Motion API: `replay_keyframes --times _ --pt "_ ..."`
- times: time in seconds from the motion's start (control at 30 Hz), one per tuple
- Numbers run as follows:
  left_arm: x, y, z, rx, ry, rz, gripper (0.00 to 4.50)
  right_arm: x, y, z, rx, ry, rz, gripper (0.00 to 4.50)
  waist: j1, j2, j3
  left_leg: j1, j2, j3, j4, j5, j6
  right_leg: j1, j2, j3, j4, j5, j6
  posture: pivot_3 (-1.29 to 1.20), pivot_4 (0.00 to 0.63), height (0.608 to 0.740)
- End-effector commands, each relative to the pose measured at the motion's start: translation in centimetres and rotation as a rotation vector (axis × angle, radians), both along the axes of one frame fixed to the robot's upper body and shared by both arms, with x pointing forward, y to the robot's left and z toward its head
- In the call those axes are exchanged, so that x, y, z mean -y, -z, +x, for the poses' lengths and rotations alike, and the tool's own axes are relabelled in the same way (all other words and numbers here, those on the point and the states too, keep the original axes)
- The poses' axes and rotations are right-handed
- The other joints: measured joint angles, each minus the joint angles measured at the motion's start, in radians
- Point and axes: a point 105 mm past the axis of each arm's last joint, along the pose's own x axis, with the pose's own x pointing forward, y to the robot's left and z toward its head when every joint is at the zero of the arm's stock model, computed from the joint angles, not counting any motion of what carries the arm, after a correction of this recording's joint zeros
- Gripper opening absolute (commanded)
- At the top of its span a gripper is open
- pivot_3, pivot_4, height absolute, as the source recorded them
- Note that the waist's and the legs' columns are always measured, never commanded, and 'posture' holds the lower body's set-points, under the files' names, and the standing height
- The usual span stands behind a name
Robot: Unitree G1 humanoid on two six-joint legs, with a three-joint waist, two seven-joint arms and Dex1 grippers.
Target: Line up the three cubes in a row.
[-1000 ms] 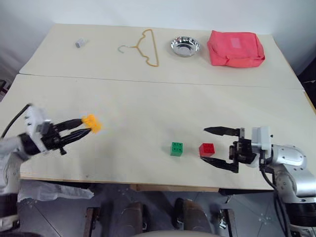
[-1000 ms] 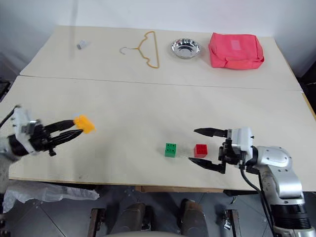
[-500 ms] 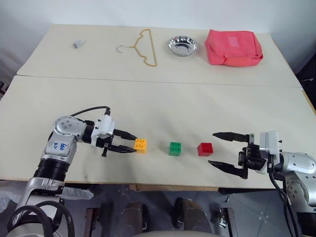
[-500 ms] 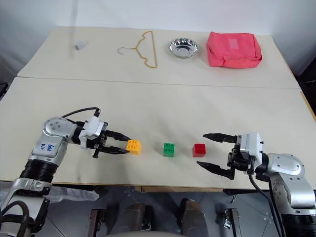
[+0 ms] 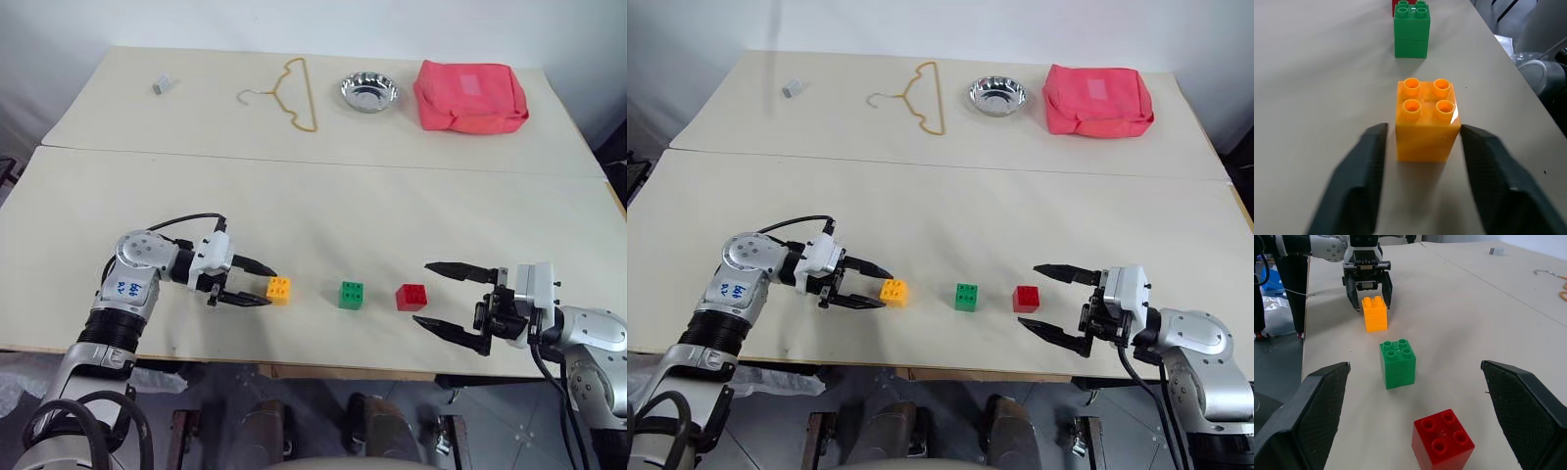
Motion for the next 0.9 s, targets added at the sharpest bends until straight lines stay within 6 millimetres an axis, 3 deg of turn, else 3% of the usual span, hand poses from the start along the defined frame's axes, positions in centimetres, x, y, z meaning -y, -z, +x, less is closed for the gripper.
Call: replay_keyframes --times 0.03,0.1,0.27,0.37,0.5,0.67,0.9 --pt "-0.3 -1.8 -0.4 0.024 -0.003 -0.066 3.91 -0.1 -0.4 -0.1 0.027 -0.002 0.02 4.5 0.0 0.0 0.0 0.0 0.0 0.0 0.0 0.0 0.0 0.0 0.0 0.0 0.0 0.0 0.0 0.0 0.15 0.74" --pt "-0.8 -2.4 -0.7 0.022 -0.028 -0.094 4.47 0.0 -0.5 -0.1 0.023 0.001 0.029 4.5 -0.001 0.0 0.0 0.0 0.0 0.0 0.0 0.0 0.0 0.0 0.0 0.0 0.0 0.0 0.0 0.0 0.15 0.74" --pt "-4.0 -3.0 -2.4 0.049 -0.168 -0.126 4.47 1.1 -0.9 -0.4 -0.034 0.001 0.042 4.5 -0.009 0.0 0.0 0.0 0.001 -0.001 0.0 0.0 0.0 0.0 0.0 0.0 0.0 0.0 0.0 0.0 0.15 0.74" --pt "-7.2 -2.9 -3.9 0.103 -0.313 -0.111 4.47 2.2 -1.5 -0.5 -0.021 -0.008 0.012 4.5 -0.012 0.0 0.0 0.001 0.001 -0.001 0.001 0.0 0.0 0.0 -0.001 0.0 0.0 0.0 0.0 0.0 0.15 0.74" --pt "-9.6 -2.4 -5.8 0.126 -0.409 -0.044 4.47 4.5 -0.5 -1.3 -0.028 -0.055 -0.169 4.5 -0.009 0.001 0.0 0.0 0.001 -0.001 0.0 0.0 0.0 0.0 -0.001 0.0 -0.001 0.0 0.0 0.0 0.15 0.74" --pt "-9.8 -2.3 -5.7 0.174 -0.458 -0.042 4.47 6.4 -0.7 0.1 -0.024 -0.029 -0.199 4.5 0.001 0.001 0.001 0.001 0.0 -0.002 0.003 0.0 0.001 0.003 -0.003 0.0 0.0 0.0 0.0 0.0 0.15 0.74" --pt "-9.3 -2.6 -5.7 0.25 -0.481 -0.094 4.47 5.3 -0.7 1.3 0.033 -0.053 -0.141 4.5 -0.006 0.001 0.001 0.001 0.001 -0.002 0.003 0.0 0.0 0.001 -0.002 0.0 0.001 0.0 0.0 0.0 0.15 0.74"
